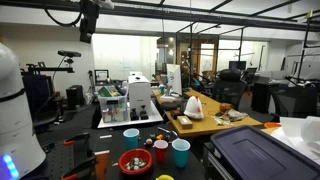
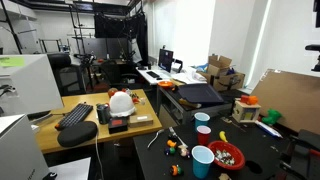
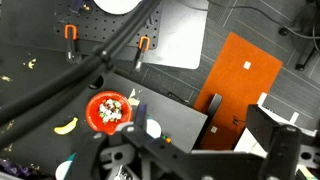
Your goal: Pick the orange and green object and put it in the blue cup
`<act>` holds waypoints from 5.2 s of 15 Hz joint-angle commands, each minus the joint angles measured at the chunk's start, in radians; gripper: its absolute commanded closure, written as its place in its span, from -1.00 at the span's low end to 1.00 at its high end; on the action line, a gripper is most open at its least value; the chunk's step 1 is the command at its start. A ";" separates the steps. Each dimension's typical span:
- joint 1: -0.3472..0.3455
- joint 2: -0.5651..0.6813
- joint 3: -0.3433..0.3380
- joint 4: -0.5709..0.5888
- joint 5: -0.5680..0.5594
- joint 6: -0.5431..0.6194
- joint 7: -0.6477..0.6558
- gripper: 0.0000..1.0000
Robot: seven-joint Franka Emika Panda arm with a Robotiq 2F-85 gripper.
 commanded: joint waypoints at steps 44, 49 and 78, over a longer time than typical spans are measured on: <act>-0.014 1.095 0.065 0.517 -0.366 0.620 -0.266 -1.00; -0.008 1.179 0.091 0.519 -0.375 0.673 -0.345 -1.00; -0.020 1.952 0.183 1.036 -0.279 0.738 -0.494 -1.00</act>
